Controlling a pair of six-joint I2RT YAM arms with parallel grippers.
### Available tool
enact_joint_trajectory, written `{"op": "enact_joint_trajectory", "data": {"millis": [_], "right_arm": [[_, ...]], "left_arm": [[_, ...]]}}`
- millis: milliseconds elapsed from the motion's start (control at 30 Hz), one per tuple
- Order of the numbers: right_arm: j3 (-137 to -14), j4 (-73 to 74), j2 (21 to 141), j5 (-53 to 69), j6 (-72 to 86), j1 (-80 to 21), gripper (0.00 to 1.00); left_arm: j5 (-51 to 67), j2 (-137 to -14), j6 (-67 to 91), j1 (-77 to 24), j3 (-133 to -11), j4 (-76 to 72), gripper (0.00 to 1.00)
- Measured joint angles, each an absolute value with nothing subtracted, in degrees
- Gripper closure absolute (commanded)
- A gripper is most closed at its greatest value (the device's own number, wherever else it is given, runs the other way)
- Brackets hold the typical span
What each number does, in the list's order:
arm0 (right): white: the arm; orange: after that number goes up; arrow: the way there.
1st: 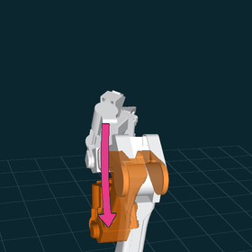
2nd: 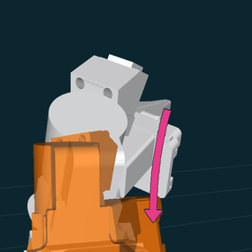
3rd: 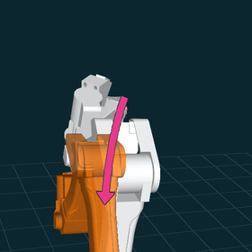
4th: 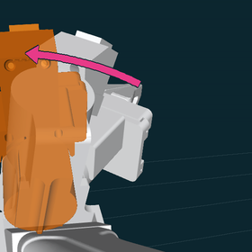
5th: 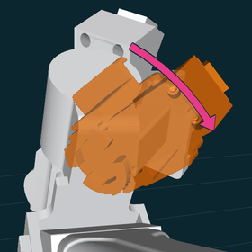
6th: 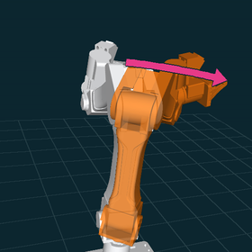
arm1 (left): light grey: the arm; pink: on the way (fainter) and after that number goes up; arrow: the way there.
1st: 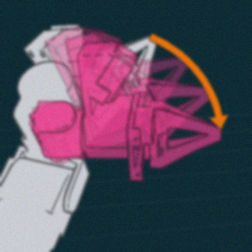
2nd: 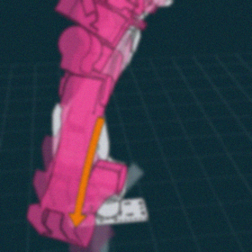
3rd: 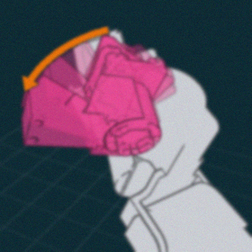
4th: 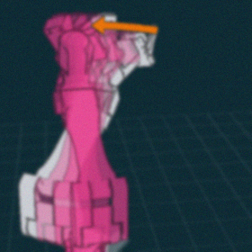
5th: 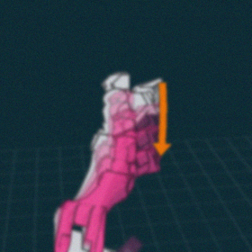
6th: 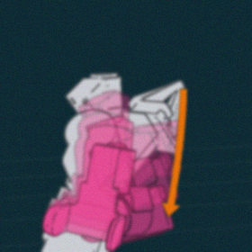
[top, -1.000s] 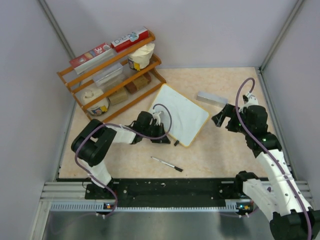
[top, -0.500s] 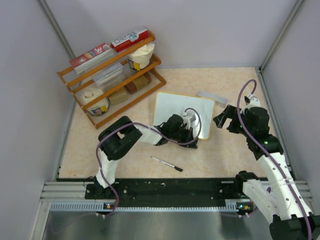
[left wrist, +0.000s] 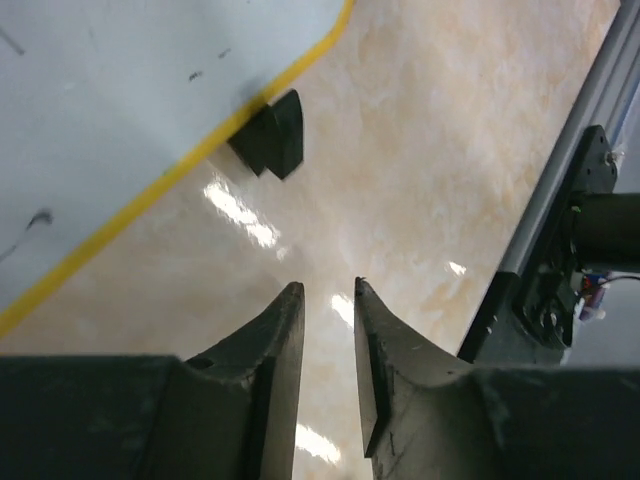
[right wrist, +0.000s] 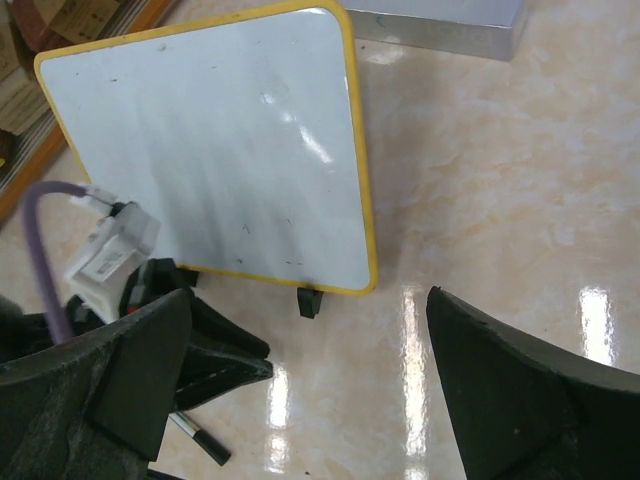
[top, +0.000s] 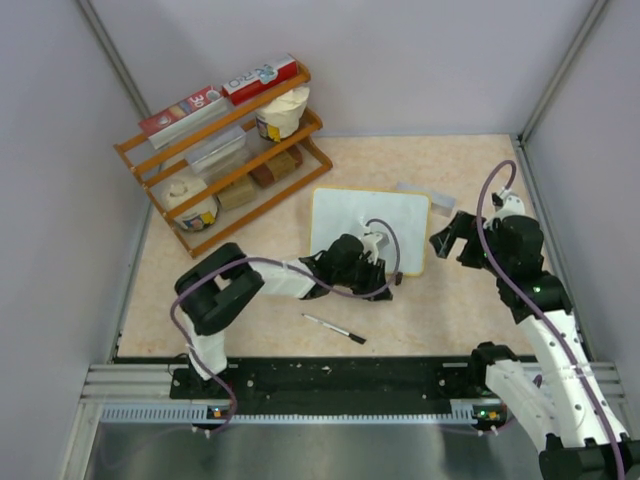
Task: Write a sentence on the whiteboard
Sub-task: Adjust the whiteboard at the center of the board.
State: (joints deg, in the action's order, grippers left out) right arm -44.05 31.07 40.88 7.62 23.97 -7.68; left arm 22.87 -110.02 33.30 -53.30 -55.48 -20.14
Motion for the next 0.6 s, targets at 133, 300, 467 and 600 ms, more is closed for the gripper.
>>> {"op": "enact_joint_trajectory", "data": {"millis": [133, 300, 467, 600], "right_arm": [[-44.05, 31.11, 42.26, 9.72, 22.96, -7.68, 0.06], [-44.93, 31.14, 48.64, 12.84, 21.76, -10.5, 0.22], [-45.06, 30.74, 55.79, 12.99, 21.65, -20.84, 0.79], [-45.04, 28.23, 61.21, 12.99, 22.96, -26.63, 1.0]], "left_arm": [[20.51, -99.0, 29.61, -53.28, -50.74, -16.91, 0.43], [14.74, -84.75, 26.68, -52.23, -45.28, -12.32, 0.22], [6.79, -75.85, 25.3, -48.23, -41.52, -3.03, 0.16], [3.7, -70.54, 25.3, -43.7, -37.28, 2.94, 0.13]]}}
